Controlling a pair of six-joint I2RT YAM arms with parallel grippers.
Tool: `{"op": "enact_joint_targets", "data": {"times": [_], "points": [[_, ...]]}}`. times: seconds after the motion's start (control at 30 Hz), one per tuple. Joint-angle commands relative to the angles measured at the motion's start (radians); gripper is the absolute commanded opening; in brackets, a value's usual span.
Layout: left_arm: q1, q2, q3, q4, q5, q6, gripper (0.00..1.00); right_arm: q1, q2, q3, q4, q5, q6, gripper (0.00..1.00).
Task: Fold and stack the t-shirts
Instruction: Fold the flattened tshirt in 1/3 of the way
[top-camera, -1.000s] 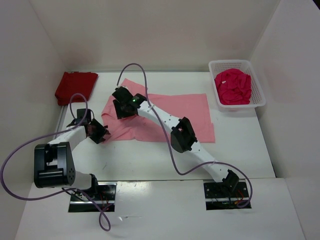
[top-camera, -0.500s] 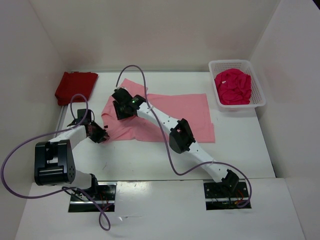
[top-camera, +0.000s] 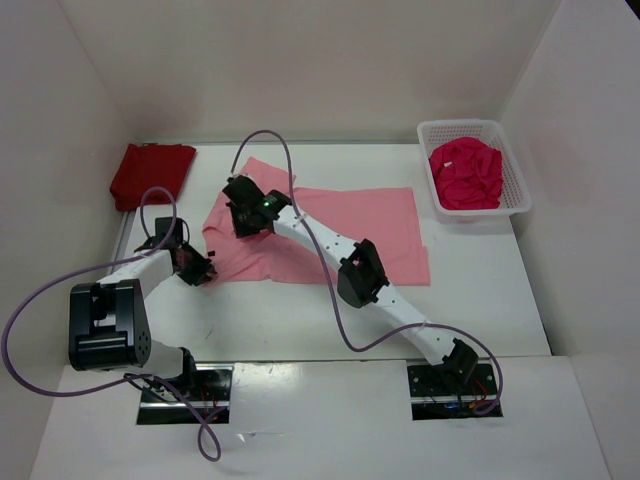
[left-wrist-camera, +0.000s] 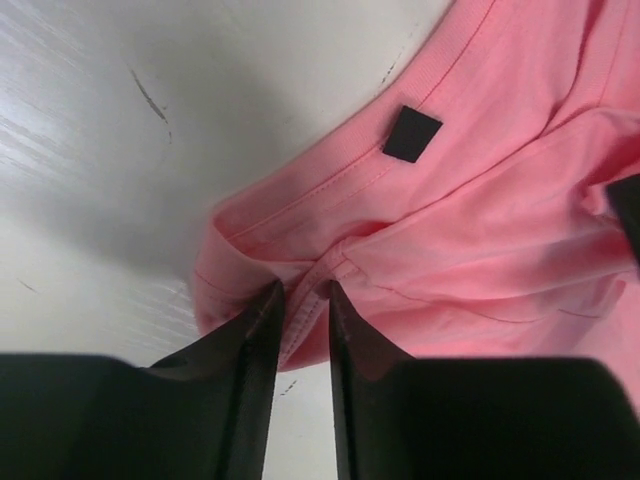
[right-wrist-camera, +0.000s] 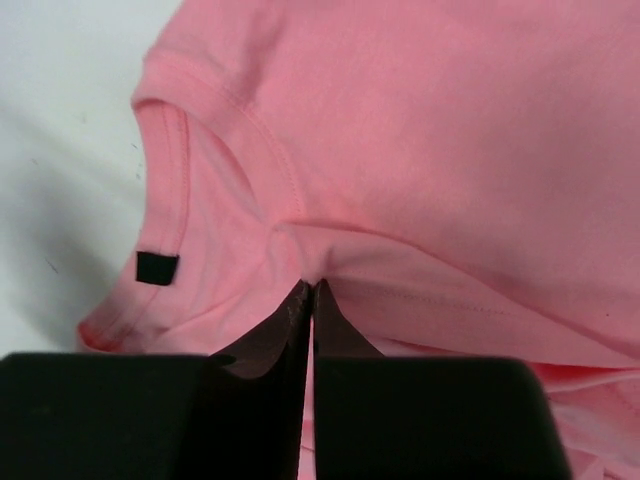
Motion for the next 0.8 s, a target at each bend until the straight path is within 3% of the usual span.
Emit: {"op": "enact_joint_targets", "data": {"times": [0.0,0.2,0.27,0.37,0.6,0.67,0.77], "points": [[0.004,0.011,0.004,-0.017,-0.035,0.022,0.31,0.010,0.005,0.096,0.047,0.040,0.016,0.02],[0.004,0.011,0.004,-0.026,-0.044,0.022,0.25,-0.036,-0.050,0.086,0.111,0.080,0.025,0.00],[0.004,0.002,0.013,-0.035,-0.053,0.022,0.24,-0.052,-0.050,0.077,0.133,0.080,0.034,0.08],[0.004,-0.009,0.013,-0.044,-0.053,0.022,0.24,-0.064,-0.039,0.076,0.145,0.081,0.045,0.37],[0.026,-0.066,0.079,-0.090,-0.095,0.022,0.24,-0.075,-0.064,0.106,0.142,0.109,0.054,0.46],[0.026,-0.106,0.113,-0.104,-0.086,0.034,0.24,-0.075,-0.082,0.106,0.095,0.087,0.045,0.42],[0.002,-0.117,0.150,-0.113,-0.067,0.058,0.24,-0.075,-0.116,0.106,0.012,0.044,0.045,0.19]]}}
